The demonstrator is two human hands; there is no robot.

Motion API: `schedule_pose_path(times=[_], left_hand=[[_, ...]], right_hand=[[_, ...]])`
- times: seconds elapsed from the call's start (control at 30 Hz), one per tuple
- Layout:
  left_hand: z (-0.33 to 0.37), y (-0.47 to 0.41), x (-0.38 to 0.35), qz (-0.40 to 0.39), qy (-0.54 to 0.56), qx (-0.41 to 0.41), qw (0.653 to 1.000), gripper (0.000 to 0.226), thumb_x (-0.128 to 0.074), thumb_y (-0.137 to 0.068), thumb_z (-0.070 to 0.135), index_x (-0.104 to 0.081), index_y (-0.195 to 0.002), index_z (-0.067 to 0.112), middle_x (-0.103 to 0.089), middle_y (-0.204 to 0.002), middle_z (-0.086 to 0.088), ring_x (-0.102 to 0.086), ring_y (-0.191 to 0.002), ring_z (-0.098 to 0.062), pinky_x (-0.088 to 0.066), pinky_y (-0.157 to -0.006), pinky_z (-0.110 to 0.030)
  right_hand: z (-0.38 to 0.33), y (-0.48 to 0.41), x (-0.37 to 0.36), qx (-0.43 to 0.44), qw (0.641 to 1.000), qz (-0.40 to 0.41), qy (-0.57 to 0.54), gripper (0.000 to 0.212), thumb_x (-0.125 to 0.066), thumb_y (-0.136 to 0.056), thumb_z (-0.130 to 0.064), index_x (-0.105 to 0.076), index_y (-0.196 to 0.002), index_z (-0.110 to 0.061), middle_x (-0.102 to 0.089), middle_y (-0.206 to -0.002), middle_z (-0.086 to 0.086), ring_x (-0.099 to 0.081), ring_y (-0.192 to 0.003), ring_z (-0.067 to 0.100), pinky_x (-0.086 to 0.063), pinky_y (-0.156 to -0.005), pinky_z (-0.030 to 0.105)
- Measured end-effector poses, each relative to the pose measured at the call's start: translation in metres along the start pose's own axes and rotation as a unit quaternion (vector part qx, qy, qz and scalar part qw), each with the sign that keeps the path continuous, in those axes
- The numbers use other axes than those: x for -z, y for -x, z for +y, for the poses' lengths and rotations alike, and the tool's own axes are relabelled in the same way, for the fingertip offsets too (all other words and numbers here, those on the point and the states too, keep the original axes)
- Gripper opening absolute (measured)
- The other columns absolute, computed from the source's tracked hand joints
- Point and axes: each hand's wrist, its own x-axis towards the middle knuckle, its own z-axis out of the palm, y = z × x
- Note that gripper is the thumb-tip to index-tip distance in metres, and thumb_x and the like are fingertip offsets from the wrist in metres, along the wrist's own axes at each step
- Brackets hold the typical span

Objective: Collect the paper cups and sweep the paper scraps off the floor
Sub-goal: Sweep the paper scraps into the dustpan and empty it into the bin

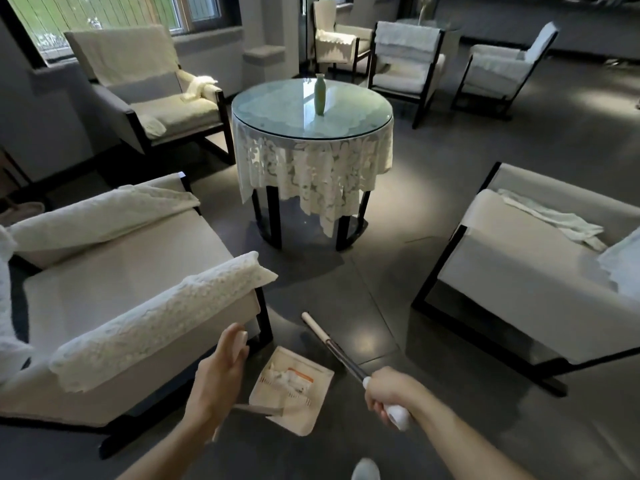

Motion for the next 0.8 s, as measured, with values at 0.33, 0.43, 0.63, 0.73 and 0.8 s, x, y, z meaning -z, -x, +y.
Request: schedule_pose_path(times=[0.33,0.43,0.63,0.73,0.8], left_hand=[[0.085,-0.166,-0.082,0.049,0.025,-0.025,0.998,0.034,-0.051,-0.097,0.025,-0.041,-0.122,0.045,-0.060,-0.100,0.002,-0.061,-0.080,-0.007,-0.051,-0.069,-0.031],[0.104,-0.208,-0.100,0.070,0.029,-0.011,0.997,0.034,-0.051,-0.097,0.025,-0.042,-0.125,0.043,-0.057,-0.095,0.015,-0.061,-0.079,0.002,-0.047,-0.064,-0.016],[0.126,-0.284,-0.115,0.091,0.011,0.009,0.996,0.025,-0.050,-0.097,0.026,-0.040,-0.112,0.044,-0.057,-0.085,0.012,-0.060,-0.075,0.002,-0.042,-0.049,-0.004],[0.126,-0.329,-0.114,0.093,0.003,0.020,0.995,0.025,-0.050,-0.097,0.031,-0.041,-0.116,0.044,-0.057,-0.073,0.010,-0.060,-0.061,-0.007,-0.042,-0.045,-0.010],[0.124,-0.355,-0.115,0.081,0.015,0.031,0.996,0.028,-0.051,-0.096,0.032,-0.041,-0.119,0.044,-0.058,-0.073,0.008,-0.061,-0.058,-0.011,-0.045,-0.045,-0.015]], right_hand=[[-0.141,-0.110,0.144,0.072,0.992,0.038,0.097,0.014,-0.053,-0.074,-0.006,-0.063,-0.084,-0.009,-0.060,-0.070,0.007,-0.055,-0.054,0.016,-0.044,-0.049,0.023],[-0.185,-0.151,0.182,0.092,0.989,0.052,0.105,0.027,-0.051,-0.075,-0.001,-0.062,-0.099,-0.004,-0.057,-0.077,0.013,-0.053,-0.060,0.021,-0.044,-0.054,0.028],[-0.275,-0.224,0.229,0.096,0.988,0.064,0.101,0.024,-0.048,-0.079,0.003,-0.060,-0.099,-0.001,-0.055,-0.076,0.014,-0.051,-0.061,0.021,-0.043,-0.059,0.031],[-0.326,-0.258,0.243,0.136,0.982,0.047,0.122,0.015,-0.046,-0.085,0.001,-0.055,-0.075,-0.007,-0.052,-0.069,0.008,-0.048,-0.056,0.016,-0.043,-0.054,0.026],[-0.357,-0.280,0.250,0.148,0.975,0.052,0.156,0.017,-0.045,-0.088,0.000,-0.056,-0.077,-0.007,-0.053,-0.072,0.009,-0.051,-0.063,0.019,-0.046,-0.061,0.028]])
